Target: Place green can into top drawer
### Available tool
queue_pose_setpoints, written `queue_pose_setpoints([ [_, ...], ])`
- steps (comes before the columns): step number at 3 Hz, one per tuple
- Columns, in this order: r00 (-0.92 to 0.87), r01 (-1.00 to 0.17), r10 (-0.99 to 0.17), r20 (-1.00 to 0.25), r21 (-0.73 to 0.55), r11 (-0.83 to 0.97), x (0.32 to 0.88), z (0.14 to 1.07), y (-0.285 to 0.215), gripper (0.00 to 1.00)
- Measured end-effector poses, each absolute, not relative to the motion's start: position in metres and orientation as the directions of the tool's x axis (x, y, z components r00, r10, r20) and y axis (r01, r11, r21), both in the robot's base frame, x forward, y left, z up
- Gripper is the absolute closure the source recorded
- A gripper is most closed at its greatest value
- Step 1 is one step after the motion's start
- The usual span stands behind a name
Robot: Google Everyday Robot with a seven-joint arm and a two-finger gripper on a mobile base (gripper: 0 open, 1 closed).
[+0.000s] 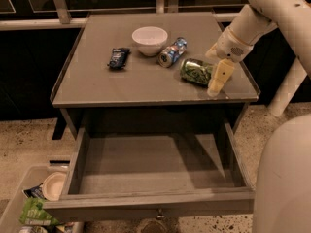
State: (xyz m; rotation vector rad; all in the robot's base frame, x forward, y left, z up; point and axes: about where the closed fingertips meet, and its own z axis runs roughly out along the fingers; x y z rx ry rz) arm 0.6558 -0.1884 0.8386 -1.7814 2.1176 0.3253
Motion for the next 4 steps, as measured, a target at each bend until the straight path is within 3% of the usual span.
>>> queue_pose_setpoints([
  [1, -0.074, -0.983, -0.926, -0.371, -0.129, 0.130, 0.657, 0.870, -0.160, 0.00],
  [4, -0.091, -0.990, -0.948, -0.304, -0.078, 0.120, 0.669, 0.834, -0.145, 0.00],
])
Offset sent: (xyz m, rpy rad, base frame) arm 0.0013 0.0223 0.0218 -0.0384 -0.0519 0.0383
